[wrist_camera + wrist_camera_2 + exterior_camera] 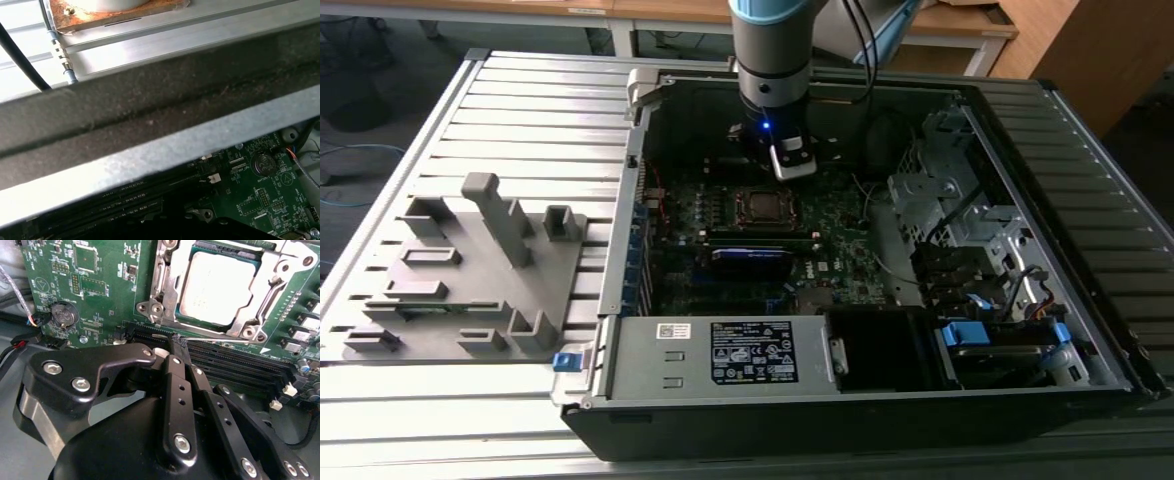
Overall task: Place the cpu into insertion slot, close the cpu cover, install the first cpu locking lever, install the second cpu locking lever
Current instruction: 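Install the first cpu locking lever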
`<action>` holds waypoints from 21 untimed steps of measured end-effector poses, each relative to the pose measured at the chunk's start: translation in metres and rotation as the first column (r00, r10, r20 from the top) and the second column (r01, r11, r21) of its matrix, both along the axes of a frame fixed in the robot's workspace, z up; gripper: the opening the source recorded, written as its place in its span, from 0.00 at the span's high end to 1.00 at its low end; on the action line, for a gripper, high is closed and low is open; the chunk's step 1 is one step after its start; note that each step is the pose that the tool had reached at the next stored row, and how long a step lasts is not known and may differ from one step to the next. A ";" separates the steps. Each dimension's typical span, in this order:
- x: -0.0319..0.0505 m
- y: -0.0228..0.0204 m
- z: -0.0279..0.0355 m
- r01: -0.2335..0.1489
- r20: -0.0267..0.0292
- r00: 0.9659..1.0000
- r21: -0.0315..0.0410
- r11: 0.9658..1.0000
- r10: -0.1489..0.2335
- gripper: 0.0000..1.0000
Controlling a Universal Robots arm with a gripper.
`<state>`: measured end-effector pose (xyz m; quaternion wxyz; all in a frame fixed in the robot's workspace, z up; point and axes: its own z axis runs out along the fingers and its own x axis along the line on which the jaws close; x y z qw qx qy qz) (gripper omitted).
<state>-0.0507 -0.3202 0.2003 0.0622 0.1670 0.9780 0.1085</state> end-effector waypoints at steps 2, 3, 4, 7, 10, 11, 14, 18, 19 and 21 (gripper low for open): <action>-0.0010 0.0005 -0.0001 0.000 0.000 1.000 0.000 1.000 0.000 0.90; -0.0015 0.0006 -0.0002 0.000 0.000 1.000 0.000 1.000 0.000 0.90; -0.0019 0.0007 -0.0003 0.000 0.001 1.000 0.000 1.000 0.000 0.90; -0.0029 0.0007 -0.0007 0.000 0.005 1.000 0.003 1.000 0.000 0.90; -0.0030 0.0007 -0.0009 0.000 0.010 1.000 0.007 1.000 0.000 0.90; -0.0030 0.0005 -0.0009 0.000 0.011 1.000 0.009 1.000 0.000 0.90; -0.0033 -0.0001 -0.0010 0.000 0.015 1.000 0.013 1.000 0.000 0.90; -0.0033 -0.0021 -0.0011 -0.001 0.017 1.000 0.013 1.000 0.000 0.90; -0.0033 -0.0026 -0.0012 -0.001 0.017 1.000 0.013 1.000 0.001 0.90; -0.0034 -0.0030 -0.0016 -0.001 0.019 1.000 0.014 1.000 0.001 0.90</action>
